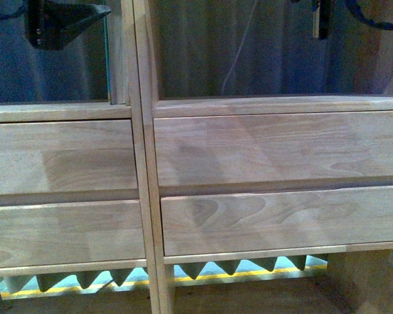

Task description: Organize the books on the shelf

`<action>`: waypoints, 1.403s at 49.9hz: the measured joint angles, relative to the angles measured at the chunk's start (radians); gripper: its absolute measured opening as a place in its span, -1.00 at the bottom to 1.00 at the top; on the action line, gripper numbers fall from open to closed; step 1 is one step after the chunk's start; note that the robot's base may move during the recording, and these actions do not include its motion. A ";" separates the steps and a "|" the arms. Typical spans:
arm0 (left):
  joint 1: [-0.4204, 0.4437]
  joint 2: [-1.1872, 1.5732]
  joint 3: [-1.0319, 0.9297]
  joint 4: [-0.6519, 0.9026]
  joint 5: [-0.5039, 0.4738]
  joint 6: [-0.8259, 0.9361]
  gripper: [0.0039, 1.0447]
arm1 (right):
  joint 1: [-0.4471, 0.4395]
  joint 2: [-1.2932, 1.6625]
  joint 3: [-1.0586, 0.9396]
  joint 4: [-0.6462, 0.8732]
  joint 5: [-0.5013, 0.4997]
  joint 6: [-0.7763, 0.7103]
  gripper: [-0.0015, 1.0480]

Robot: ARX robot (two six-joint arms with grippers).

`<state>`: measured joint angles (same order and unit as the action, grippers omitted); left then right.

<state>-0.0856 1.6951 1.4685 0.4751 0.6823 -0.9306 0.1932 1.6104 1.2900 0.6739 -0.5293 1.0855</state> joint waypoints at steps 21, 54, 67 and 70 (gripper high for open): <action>-0.077 -0.016 -0.029 0.132 0.001 -0.044 0.87 | 0.113 -0.059 -0.101 0.171 -0.085 0.141 -0.86; -0.045 -0.084 -0.173 0.444 0.062 -0.230 -0.46 | 0.139 -0.061 -0.153 0.252 -0.191 0.154 -0.62; 0.000 -0.110 -0.240 0.626 0.047 -0.344 -0.69 | 0.125 -0.089 -0.168 0.258 -0.216 0.136 0.02; 0.031 -0.130 -0.264 0.618 0.043 -0.351 -0.69 | 0.095 -0.102 -0.182 0.256 -0.236 0.122 0.21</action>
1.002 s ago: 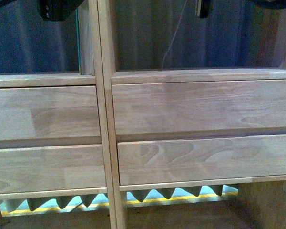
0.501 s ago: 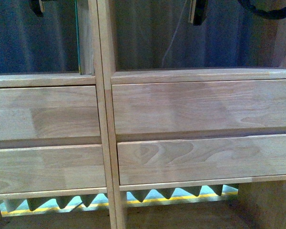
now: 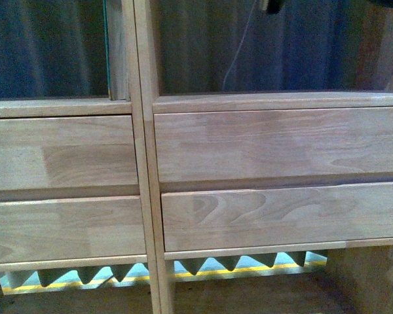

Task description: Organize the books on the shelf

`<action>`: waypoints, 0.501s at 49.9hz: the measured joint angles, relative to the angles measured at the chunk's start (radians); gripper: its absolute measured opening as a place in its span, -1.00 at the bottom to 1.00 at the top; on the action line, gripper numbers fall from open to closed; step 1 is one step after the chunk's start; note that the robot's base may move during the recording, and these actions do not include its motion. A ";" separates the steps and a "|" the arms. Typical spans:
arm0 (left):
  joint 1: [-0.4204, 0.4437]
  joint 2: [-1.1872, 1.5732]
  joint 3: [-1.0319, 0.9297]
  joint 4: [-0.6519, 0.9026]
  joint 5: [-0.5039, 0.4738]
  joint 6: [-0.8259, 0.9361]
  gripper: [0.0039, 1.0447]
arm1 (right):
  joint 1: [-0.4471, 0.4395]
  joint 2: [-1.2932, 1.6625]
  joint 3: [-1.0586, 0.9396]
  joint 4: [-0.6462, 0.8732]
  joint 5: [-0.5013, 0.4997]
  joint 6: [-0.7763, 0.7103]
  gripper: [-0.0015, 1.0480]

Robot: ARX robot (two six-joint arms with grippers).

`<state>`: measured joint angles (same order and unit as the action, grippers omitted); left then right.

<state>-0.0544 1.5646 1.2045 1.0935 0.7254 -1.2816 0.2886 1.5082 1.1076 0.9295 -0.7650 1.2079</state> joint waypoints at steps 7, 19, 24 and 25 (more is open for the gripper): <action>0.100 -0.091 -0.050 -0.126 -0.023 0.100 -0.69 | -0.131 -0.040 -0.035 -0.140 -0.035 -0.129 0.72; 0.201 -0.121 -0.010 -0.463 -0.236 0.539 -0.69 | -0.339 -0.097 -0.042 -0.418 0.050 -0.509 0.87; 0.210 -0.076 0.034 -0.526 -0.335 0.712 -0.69 | -0.389 -0.128 -0.047 -0.490 0.121 -0.700 0.87; 0.210 -0.061 0.047 -0.531 -0.360 0.749 -0.69 | -0.400 -0.137 -0.051 -0.498 0.135 -0.755 0.87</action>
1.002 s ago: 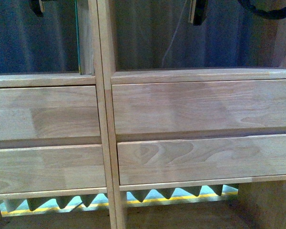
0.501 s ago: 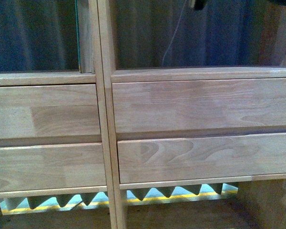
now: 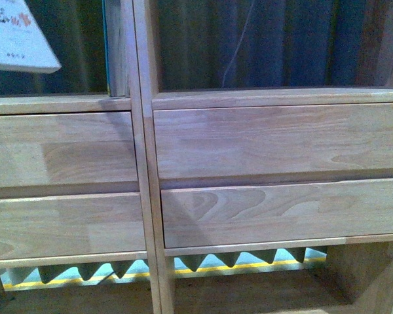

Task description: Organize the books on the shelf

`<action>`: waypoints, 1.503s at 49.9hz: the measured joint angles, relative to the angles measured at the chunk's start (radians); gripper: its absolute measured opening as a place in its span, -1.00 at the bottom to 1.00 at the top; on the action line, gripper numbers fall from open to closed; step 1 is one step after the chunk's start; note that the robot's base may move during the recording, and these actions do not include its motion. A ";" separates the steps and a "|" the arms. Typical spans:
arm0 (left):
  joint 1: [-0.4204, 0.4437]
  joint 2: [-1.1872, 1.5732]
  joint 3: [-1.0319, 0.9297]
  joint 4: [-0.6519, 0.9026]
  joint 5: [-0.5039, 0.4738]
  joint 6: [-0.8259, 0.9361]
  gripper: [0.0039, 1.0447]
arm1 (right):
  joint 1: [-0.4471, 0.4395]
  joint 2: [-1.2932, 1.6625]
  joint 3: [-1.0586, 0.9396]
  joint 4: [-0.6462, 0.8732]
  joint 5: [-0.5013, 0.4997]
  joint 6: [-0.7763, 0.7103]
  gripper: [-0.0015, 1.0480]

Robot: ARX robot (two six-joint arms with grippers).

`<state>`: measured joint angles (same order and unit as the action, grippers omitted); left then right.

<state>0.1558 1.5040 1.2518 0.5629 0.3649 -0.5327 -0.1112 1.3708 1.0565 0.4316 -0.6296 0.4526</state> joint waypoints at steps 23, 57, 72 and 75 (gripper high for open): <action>-0.061 0.332 0.383 -0.026 -0.205 0.593 -0.69 | -0.128 -0.291 -0.241 0.087 -0.091 -0.422 0.87; -0.134 0.912 1.308 -0.391 -0.220 0.686 -0.69 | -0.042 -0.683 -0.674 -0.134 0.479 -0.444 -0.43; -0.169 1.085 1.564 -0.524 -0.270 0.769 -0.69 | 0.060 -0.812 -0.842 -0.099 0.605 -0.449 -0.94; -0.174 1.097 1.585 -0.527 -0.277 0.779 -0.69 | 0.087 -0.829 -0.859 -0.098 0.618 -0.449 -0.94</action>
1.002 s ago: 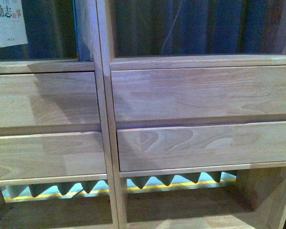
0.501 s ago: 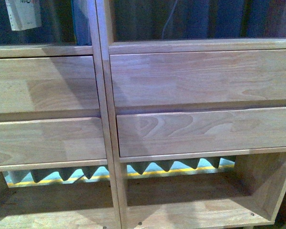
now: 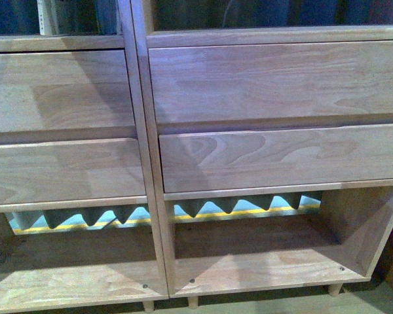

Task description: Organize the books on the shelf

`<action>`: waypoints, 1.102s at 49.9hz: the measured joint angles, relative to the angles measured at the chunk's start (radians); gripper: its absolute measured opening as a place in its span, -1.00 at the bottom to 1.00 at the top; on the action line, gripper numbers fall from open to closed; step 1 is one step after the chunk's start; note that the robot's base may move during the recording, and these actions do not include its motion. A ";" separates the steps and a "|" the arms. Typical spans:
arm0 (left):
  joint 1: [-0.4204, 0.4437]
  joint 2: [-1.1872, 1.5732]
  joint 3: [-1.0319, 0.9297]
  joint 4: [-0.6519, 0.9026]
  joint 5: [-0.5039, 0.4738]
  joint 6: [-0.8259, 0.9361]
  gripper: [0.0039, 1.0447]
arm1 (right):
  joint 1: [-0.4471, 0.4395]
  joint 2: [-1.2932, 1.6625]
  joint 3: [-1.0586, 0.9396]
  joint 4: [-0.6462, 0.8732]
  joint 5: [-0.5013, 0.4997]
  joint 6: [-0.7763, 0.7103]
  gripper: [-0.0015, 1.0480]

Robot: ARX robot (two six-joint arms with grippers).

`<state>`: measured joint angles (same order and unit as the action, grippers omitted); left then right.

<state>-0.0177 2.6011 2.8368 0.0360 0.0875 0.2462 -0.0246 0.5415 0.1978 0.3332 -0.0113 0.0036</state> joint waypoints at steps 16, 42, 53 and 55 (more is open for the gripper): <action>-0.022 0.036 0.048 -0.031 -0.056 0.041 -0.49 | 0.021 -0.113 -0.093 -0.016 0.008 0.000 -0.94; -0.009 -0.125 -0.300 0.071 0.024 -0.135 0.86 | 0.021 -0.257 -0.156 -0.097 0.008 0.000 -0.94; -0.006 -0.467 -0.828 0.303 0.078 -0.255 0.87 | 0.021 -0.311 -0.185 -0.106 0.008 0.000 -0.94; -0.006 -0.512 -0.894 0.328 0.084 -0.271 0.87 | 0.021 -0.317 -0.185 -0.111 0.008 0.000 -0.94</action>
<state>-0.0242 2.0895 1.9427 0.3637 0.1719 -0.0246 -0.0036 0.2241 0.0124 0.2226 -0.0032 0.0032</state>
